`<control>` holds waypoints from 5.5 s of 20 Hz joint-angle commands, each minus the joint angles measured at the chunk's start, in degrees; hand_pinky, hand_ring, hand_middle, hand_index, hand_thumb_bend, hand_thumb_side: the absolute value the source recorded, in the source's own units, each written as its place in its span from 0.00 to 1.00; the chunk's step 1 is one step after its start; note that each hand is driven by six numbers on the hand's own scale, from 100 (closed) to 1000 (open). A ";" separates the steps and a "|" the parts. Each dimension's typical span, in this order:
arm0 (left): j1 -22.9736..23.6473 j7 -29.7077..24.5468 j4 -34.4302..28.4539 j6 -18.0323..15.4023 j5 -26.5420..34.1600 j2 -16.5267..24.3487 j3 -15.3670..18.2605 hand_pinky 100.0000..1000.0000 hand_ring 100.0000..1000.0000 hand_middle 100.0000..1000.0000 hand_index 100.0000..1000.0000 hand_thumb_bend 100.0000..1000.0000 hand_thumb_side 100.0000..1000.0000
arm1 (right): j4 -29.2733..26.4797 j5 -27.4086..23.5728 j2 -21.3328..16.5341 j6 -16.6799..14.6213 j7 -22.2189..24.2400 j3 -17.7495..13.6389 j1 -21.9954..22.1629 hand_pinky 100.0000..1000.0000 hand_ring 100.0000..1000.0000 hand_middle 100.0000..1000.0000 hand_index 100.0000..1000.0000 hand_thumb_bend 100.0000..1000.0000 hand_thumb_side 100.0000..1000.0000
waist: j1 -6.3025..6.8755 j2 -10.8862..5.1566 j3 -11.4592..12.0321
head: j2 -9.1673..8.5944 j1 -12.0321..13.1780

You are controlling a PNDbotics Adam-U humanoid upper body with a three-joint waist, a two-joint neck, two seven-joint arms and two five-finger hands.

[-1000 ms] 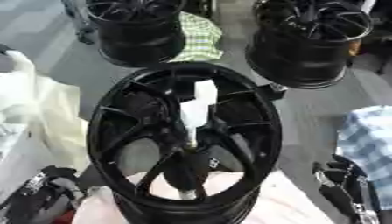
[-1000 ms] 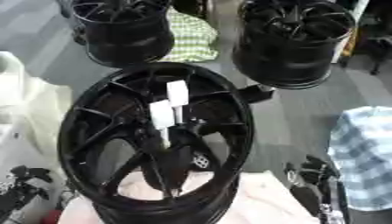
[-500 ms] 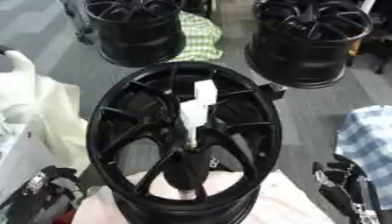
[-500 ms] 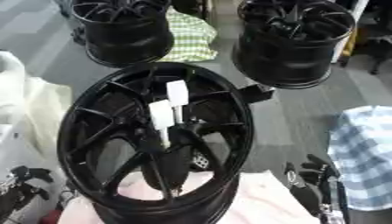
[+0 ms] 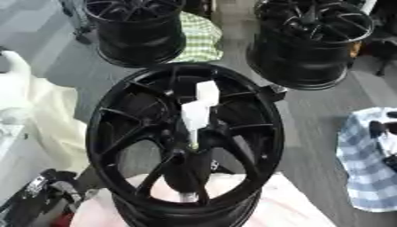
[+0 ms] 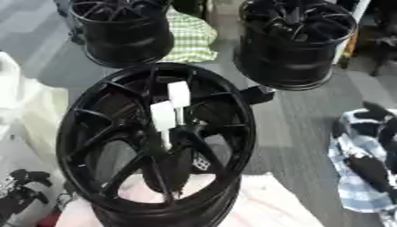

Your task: Pull the pin out of the wheel hub.

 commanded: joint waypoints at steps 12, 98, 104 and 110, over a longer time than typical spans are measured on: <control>-1.52 -4.49 -0.77 -5.34 -1.39 1.75 -2.03 0.48 0.00 0.55 0.74 0.00 1.00 | -2.31 -16.87 -21.02 5.40 40.13 11.34 -30.42 0.77 0.77 0.82 0.93 0.43 0.36 | -0.52 0.40 3.28 | -0.42 -3.74; -3.56 -4.49 -1.15 -4.33 -2.42 1.72 -3.40 0.49 0.00 0.56 0.74 0.00 1.00 | 21.00 -10.71 -6.13 13.24 -5.37 -10.57 -0.07 0.75 0.75 0.82 0.92 0.58 0.32 | -1.90 1.85 3.72 | -3.41 -8.00; -3.34 -4.49 -0.94 -4.87 -1.95 1.67 -2.88 0.48 0.00 0.56 0.74 0.00 1.00 | 29.24 -8.92 10.74 10.11 -13.95 -13.04 4.73 0.74 0.76 0.83 0.91 0.54 0.29 | -1.15 1.96 3.30 | -2.89 -7.93; -3.52 -4.49 -0.88 -4.73 -1.51 1.44 -2.90 0.49 0.00 0.56 0.74 0.00 1.00 | 25.37 -2.75 22.18 6.87 -17.88 -10.37 3.58 0.70 0.70 0.74 0.87 0.45 0.23 | -0.84 1.89 3.45 | -2.90 -7.91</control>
